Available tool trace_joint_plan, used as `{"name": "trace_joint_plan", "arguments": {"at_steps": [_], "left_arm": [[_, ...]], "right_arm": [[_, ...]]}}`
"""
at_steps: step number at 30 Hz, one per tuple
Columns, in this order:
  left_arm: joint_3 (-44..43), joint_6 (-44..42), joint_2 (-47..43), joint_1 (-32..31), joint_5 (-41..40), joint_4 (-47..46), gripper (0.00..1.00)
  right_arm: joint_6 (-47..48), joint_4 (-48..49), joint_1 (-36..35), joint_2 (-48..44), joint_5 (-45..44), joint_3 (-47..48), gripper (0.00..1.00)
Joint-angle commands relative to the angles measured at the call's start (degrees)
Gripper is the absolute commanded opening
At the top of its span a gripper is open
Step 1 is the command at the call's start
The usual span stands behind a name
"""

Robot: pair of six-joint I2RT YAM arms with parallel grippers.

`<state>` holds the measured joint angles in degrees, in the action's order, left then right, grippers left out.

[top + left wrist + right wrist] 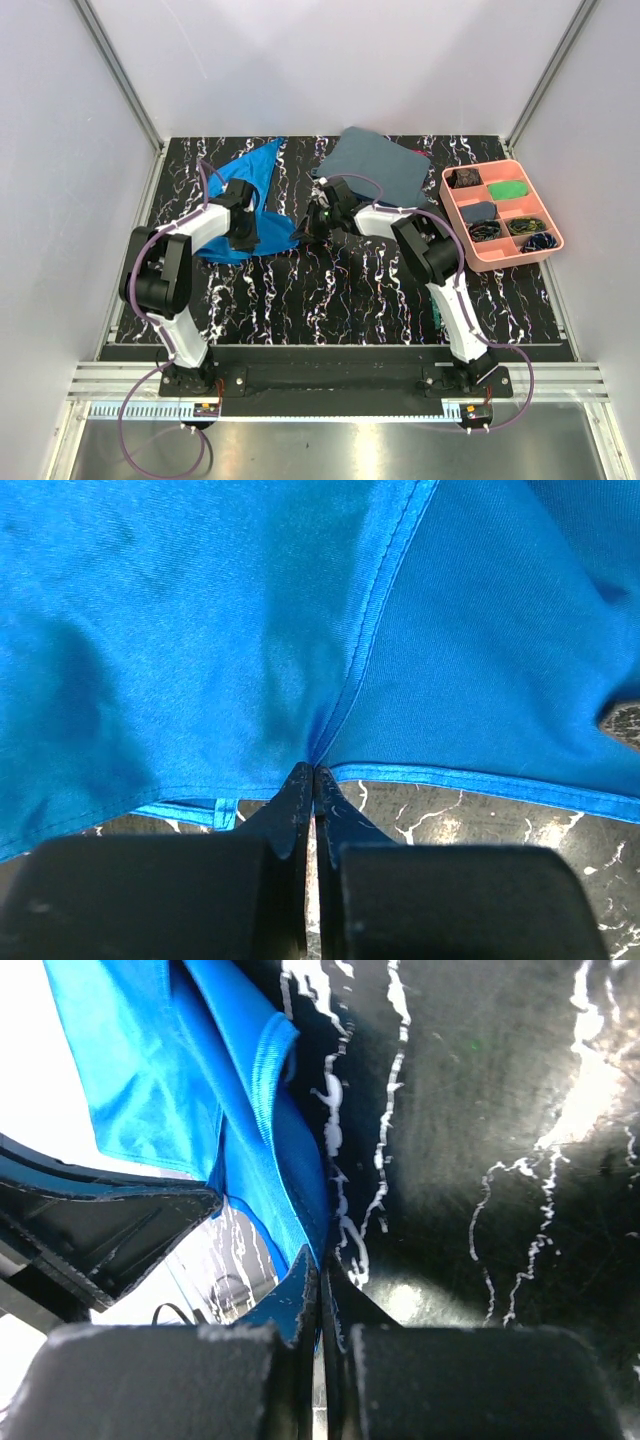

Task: Fold the napkin into a case and place the utensils inside
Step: Pick up the crumpled napkin from the center of the board.

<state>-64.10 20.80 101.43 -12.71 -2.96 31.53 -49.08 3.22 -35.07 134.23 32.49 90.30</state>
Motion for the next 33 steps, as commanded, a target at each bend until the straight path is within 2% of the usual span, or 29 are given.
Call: {"name": "trace_joint_plan", "arguments": {"at_steps": [1, 4, 5, 9, 14, 17, 23, 29, 31, 33], "left_arm": [[0.5, 1.8, -8.0, 2.2, 4.2, -1.8, 0.00], [1.4, 4.5, -19.0, 7.0, 11.6, -3.6, 0.00], [1.7, 5.2, -25.1, 9.9, 13.5, -4.9, 0.00], [2.6, 9.9, -38.7, 16.7, 26.6, -10.9, 0.00], [0.4, 15.3, -52.2, 21.0, 30.8, -16.4, 0.00], [-2.7, 19.7, -58.5, 23.2, 28.3, -16.0, 0.00], [-9.9, 28.6, -68.1, 23.5, 13.0, -10.3, 0.00], [-20.5, 25.8, -72.2, 23.3, 4.0, 0.1, 0.00], [-24.0, 25.2, -73.1, 22.8, 3.1, 4.1, 0.00], [-25.7, 24.9, -74.0, 22.0, -1.3, 6.5, 0.00]], "right_arm": [[5.7, -1.5, 1.4, -6.6, 1.3, 0.7, 0.00], [12.8, -8.7, 3.1, -10.2, 1.4, 2.8, 0.00], [15.0, -11.0, 3.3, -11.5, 1.2, 3.6, 0.00], [23.1, -18.9, 3.7, -19.2, 0.6, 6.1, 0.00], [26.2, -27.4, 3.7, -30.3, 1.5, 11.6, 0.00], [26.8, -29.6, 3.7, -38.3, 1.6, 13.1, 0.00], [26.6, -34.2, 3.7, -52.0, 2.0, 15.3, 0.00], [25.1, -32.1, 3.7, -66.9, -2.4, 8.0, 0.00], [22.4, -30.5, 3.7, -71.8, -4.3, 5.0, 0.00], [17.9, -26.9, 3.7, -75.8, -5.9, 0.3, 0.00]]}}
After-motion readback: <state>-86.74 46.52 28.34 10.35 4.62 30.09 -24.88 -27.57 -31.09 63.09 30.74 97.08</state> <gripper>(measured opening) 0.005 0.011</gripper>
